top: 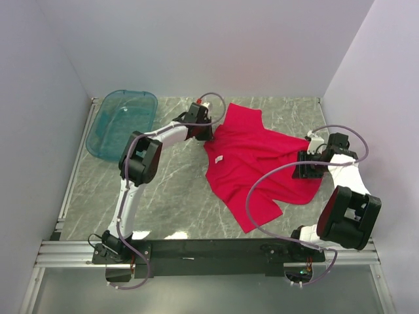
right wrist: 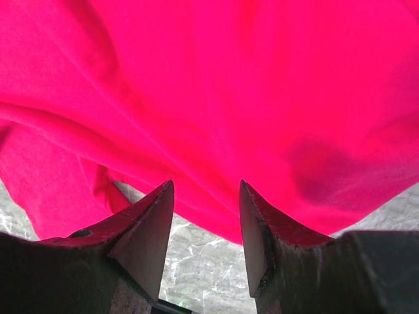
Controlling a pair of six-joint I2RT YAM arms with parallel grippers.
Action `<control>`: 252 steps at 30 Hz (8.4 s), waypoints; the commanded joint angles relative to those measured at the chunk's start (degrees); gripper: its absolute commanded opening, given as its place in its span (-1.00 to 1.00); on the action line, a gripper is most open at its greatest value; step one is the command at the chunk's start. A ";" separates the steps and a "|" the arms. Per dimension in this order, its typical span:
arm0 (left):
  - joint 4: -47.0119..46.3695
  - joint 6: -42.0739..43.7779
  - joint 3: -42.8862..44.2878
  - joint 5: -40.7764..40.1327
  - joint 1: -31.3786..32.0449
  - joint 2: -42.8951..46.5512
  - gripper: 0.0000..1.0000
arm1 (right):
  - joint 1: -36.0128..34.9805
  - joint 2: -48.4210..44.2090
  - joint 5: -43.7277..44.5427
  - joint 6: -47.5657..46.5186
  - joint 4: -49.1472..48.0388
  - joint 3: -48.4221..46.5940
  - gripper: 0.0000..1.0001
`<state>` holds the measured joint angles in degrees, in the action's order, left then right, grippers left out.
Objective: Fold and stack the t-shirts
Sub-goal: Flatten the tshirt out
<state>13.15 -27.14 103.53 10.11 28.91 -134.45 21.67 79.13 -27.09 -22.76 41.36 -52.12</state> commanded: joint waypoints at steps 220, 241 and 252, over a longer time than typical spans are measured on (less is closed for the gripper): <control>4.42 -3.19 -28.76 9.05 -10.63 34.94 0.48 | -7.26 -20.69 -5.60 -33.76 7.51 11.51 -1.00; 18.41 6.57 -10.98 6.33 -1.75 12.37 -0.17 | -7.17 -17.35 -7.18 -29.97 5.04 10.90 -1.00; 7.34 5.69 -18.00 7.19 -1.66 30.02 -0.99 | -6.38 -17.00 -7.71 -29.97 5.66 9.84 -1.00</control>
<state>26.81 -21.71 85.93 15.79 26.94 -114.48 14.74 62.19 -33.61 -53.12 47.97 -40.16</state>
